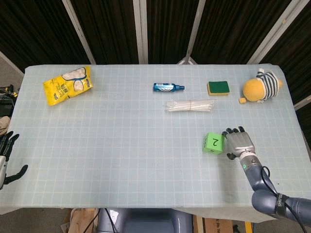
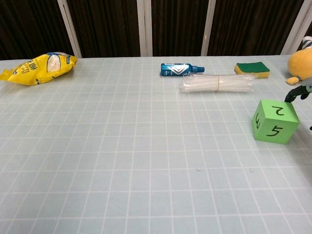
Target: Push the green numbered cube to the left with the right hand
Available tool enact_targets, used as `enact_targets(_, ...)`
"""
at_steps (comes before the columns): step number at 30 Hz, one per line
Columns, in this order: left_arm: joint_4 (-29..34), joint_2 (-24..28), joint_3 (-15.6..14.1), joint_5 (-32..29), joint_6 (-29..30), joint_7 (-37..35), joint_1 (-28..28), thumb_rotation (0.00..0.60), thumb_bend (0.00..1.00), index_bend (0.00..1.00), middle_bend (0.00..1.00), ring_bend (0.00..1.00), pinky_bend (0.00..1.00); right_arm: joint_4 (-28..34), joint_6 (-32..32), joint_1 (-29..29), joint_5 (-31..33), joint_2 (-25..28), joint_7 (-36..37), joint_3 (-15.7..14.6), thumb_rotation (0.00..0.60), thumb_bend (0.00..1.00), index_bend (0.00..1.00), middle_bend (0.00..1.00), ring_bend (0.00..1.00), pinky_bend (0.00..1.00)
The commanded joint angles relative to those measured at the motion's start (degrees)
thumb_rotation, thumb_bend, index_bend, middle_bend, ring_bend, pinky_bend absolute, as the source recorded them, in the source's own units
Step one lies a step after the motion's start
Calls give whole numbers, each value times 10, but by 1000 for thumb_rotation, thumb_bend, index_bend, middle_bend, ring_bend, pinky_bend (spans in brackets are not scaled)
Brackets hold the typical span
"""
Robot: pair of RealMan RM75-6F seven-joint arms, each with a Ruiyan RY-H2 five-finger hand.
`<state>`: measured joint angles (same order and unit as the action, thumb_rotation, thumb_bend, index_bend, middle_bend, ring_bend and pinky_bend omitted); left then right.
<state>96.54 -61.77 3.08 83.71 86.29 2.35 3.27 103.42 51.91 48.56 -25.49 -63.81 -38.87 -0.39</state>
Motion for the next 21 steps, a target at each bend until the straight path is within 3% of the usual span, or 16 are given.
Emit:
enact_targets(1,0,-1,0,0,-1,1,0,600,337,35,0,0,0,5,-2,-2,-5,5,5,-3,600,329,229,134,124,24)
enact_targets(21,2,-2,-1,2,0,5,0,600,337,35,0,0,0,71,-34,-25,-87,51,62,-38,600,329,234,134,101,24)
